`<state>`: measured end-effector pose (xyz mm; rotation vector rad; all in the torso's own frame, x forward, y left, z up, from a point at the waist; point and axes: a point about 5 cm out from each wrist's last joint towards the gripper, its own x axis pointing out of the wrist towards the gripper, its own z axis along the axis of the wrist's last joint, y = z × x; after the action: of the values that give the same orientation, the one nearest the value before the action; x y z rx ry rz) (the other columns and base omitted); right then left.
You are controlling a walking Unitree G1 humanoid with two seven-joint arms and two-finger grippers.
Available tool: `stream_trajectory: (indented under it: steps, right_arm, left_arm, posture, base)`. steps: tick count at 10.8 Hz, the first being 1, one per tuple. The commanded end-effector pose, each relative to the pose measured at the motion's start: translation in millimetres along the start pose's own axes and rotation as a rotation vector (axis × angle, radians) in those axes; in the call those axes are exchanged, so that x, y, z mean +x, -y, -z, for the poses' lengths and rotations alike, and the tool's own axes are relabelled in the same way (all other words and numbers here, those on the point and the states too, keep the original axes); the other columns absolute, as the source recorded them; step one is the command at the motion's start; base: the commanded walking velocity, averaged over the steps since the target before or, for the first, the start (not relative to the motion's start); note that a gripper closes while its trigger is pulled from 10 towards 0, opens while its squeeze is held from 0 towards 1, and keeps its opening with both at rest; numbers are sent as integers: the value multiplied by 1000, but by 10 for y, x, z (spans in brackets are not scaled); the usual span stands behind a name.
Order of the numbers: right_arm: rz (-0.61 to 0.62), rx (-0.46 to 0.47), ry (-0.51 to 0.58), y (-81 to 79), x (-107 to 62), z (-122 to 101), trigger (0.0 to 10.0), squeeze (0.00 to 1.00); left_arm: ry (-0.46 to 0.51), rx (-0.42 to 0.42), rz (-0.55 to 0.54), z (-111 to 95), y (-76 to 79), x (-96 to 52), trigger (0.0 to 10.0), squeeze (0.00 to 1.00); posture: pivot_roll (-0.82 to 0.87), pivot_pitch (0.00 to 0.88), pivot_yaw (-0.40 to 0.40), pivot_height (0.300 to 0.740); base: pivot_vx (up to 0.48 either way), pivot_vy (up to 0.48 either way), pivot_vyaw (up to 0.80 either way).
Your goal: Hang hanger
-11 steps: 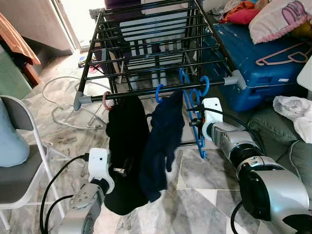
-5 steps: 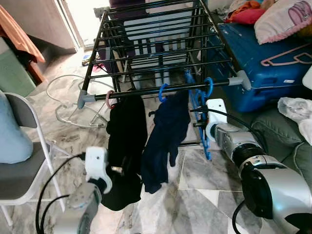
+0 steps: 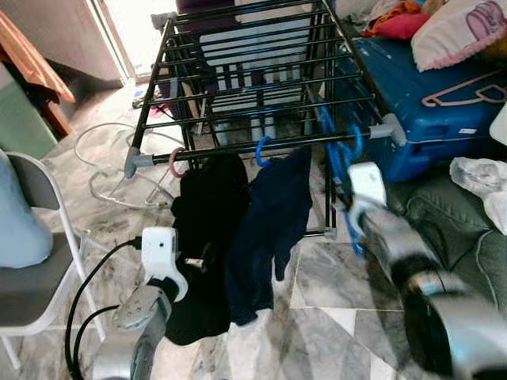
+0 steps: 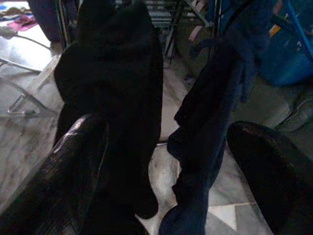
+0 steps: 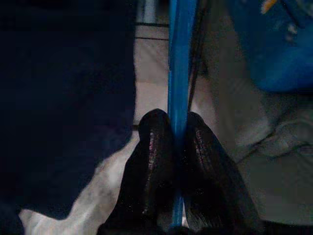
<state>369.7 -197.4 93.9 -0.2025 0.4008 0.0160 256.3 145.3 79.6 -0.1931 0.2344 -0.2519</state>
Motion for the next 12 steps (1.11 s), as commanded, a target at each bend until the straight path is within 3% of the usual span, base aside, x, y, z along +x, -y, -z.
stream_trajectory:
  steps: [1, 3, 5, 10, 12]
  right_arm:
    - [-2, -18, 50, -13, -49, 29, 10000, 0]
    - [-12, -14, 67, -59, -263, 312, 10000, 0]
    - [-56, -2, 11, -134, -457, 617, 10000, 0]
    - [-118, -17, -9, -281, -681, 619, 10000, 0]
    - [-132, -17, -27, -310, -730, 626, 10000, 0]
  left_arm:
    - [30, -9, -15, -51, -49, -11, 10000, 0]
    - [39, -9, 3, -26, -42, -32, 10000, 0]
    - [53, -24, 15, -2, -21, -48, 10000, 0]
    - [74, -48, 18, 8, -5, -35, 10000, 0]
    - [74, -52, 10, 18, -21, -41, 10000, 0]
  posture:
    - [-93, 0, 155, 740]
    - [-134, 0, 161, 740]
    - [-152, 0, 159, 740]
    - [-159, 0, 144, 740]
    - [-158, 0, 140, 740]
  base:
    - [0, 0, 0]
    - [0, 0, 0]
    - [0, 0, 0]
    - [152, 0, 0]
    - [251, 304, 0]
